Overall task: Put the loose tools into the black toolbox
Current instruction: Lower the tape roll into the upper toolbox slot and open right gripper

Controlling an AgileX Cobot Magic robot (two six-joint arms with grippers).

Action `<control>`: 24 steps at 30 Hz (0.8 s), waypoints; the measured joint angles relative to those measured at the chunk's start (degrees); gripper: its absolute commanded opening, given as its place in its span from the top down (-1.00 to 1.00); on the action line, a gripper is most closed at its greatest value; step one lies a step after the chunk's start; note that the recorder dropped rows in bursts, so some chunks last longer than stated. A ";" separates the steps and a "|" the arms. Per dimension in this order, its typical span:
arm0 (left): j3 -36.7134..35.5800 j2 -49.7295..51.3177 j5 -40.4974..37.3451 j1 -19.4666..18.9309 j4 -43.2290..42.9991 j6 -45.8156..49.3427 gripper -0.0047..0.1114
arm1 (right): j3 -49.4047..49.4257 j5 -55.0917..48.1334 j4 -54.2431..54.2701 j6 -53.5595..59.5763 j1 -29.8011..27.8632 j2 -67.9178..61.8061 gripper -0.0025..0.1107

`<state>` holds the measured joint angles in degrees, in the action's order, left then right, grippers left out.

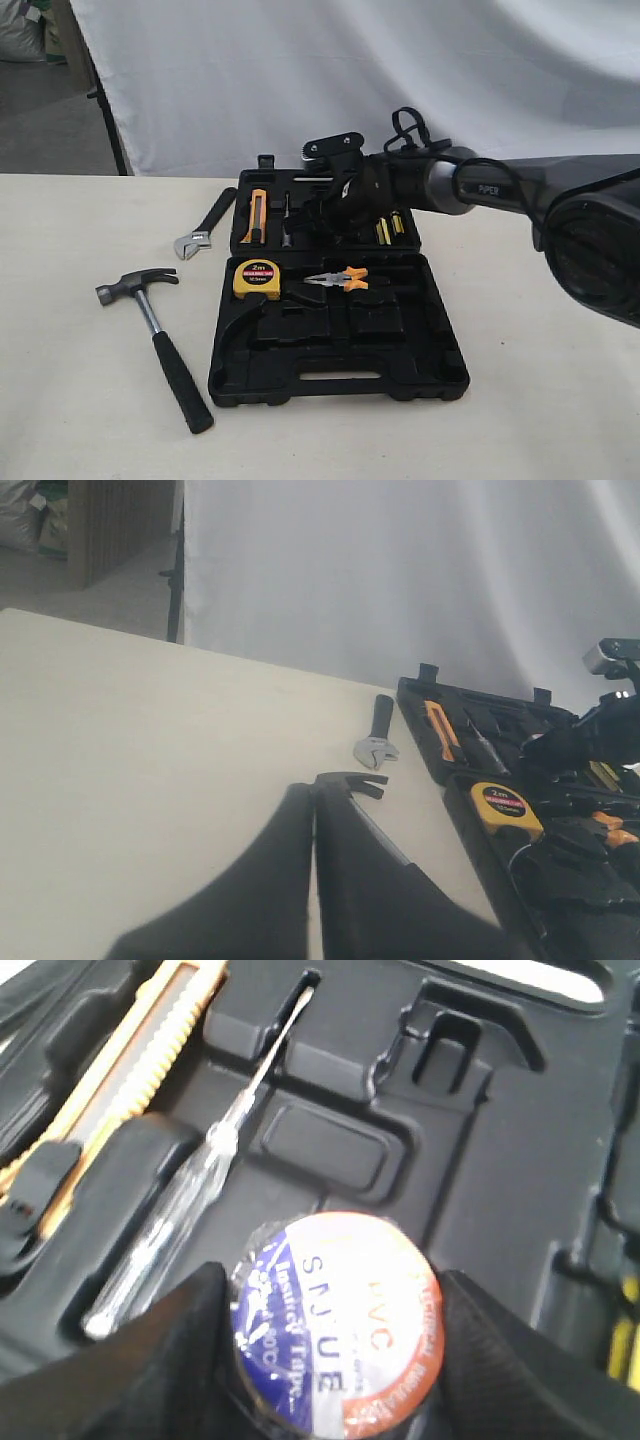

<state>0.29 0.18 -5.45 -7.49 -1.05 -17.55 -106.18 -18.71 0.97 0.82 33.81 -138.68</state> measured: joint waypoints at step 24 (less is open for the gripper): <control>0.00 0.00 0.00 0.00 0.00 0.00 0.91 | -3.09 -2.62 0.23 -0.82 0.00 -2.09 0.44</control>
<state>0.29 0.18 -5.45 -7.49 -1.05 -17.55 -109.26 -21.33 1.20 0.00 33.81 -140.77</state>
